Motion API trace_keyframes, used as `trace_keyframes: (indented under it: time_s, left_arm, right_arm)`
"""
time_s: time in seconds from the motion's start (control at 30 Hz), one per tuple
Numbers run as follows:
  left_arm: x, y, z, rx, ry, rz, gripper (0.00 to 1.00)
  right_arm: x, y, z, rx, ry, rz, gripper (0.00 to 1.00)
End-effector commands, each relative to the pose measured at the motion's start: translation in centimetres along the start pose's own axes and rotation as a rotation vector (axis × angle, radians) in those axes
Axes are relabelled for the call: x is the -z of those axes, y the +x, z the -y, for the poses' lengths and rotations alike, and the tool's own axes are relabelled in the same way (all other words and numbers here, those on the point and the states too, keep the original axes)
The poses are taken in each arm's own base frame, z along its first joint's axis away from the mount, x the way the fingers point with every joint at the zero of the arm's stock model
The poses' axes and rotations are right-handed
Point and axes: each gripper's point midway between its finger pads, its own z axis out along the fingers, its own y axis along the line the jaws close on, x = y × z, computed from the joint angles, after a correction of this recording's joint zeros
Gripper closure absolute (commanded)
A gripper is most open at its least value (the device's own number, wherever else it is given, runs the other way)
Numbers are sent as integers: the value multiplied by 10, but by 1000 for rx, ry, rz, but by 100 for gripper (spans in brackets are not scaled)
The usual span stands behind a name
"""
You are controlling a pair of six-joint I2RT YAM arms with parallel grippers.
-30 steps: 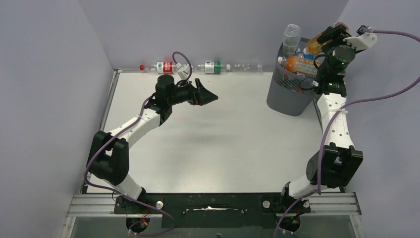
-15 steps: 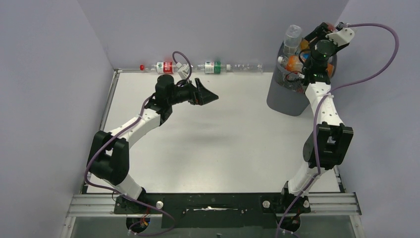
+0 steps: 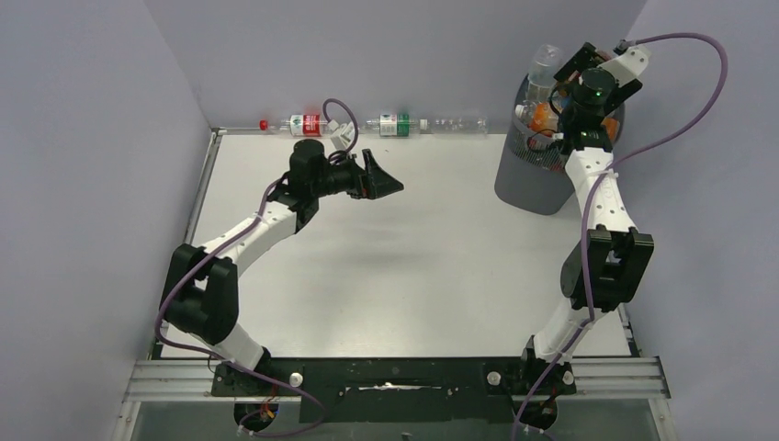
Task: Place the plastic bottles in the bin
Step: Place the plastic bottle in the trash bin.
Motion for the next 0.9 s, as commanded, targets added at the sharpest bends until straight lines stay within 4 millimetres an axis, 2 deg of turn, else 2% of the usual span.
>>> trace_keyframes:
  time_s: [0.0, 0.03, 0.1, 0.4, 0.67, 0.87]
  left_arm:
    - [16, -25, 26, -91, 17, 55, 9]
    - [17, -25, 26, -93, 14, 59, 10]
    - [20, -25, 27, -98, 9, 68, 9]
    - [39, -22, 33, -108, -24, 112, 9]
    - [53, -25, 44, -119, -31, 156, 9]
    - [61, -28, 47, -128, -45, 181, 9]
  right_arm:
    - [7, -21, -6, -38, -20, 6, 9]
    - [9, -25, -6, -43, -22, 0, 4]
    - [15, -32, -7, -49, -41, -9, 1]
    - [41, -72, -16, -78, -84, -11, 2]
    - [85, -119, -21, -96, -140, 19, 2]
    - [132, -137, -34, -119, -227, -4, 2]
